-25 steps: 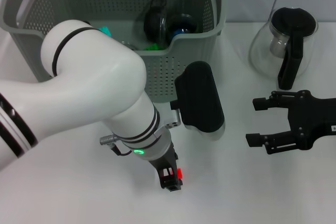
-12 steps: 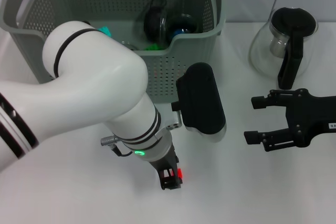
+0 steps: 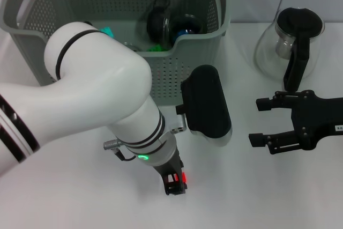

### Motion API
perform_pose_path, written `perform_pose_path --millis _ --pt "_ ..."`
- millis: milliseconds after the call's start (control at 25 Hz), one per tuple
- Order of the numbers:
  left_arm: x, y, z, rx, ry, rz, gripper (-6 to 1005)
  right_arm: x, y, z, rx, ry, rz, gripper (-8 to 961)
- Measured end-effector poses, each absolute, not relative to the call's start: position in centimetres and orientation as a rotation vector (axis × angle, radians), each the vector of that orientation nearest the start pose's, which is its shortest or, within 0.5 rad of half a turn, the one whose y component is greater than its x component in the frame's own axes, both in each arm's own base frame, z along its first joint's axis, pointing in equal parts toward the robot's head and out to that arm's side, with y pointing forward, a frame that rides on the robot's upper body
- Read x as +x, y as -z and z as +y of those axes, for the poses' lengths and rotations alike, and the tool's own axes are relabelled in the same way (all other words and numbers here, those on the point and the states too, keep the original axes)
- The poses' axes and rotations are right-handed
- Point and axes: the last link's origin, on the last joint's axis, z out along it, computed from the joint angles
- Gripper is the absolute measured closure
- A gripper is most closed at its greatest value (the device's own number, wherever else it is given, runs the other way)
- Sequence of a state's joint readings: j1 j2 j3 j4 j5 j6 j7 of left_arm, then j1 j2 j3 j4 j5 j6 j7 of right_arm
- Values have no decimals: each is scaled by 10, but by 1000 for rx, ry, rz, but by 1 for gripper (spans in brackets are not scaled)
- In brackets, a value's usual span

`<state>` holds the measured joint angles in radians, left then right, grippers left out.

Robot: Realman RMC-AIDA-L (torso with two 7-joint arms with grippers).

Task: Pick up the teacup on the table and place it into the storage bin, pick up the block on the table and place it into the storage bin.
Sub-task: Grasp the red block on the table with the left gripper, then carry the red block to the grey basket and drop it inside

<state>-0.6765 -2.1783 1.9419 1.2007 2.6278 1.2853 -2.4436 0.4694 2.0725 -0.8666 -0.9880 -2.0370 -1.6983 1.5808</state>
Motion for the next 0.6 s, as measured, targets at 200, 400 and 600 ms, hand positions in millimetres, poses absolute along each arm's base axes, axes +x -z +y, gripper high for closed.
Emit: perform_pose_path --millis 200,400,600 --pt "-139 130 307 -2870 -768 -142 700 237 -26 319 -2913 -486 493 5" --pt "-139 131 306 -2873 -770 -139 738 237 -26 319 -2913 -486 493 10" --pt "-138 132 305 -2879 -771 -141 783 238 -26 319 -2912 -486 496 12"
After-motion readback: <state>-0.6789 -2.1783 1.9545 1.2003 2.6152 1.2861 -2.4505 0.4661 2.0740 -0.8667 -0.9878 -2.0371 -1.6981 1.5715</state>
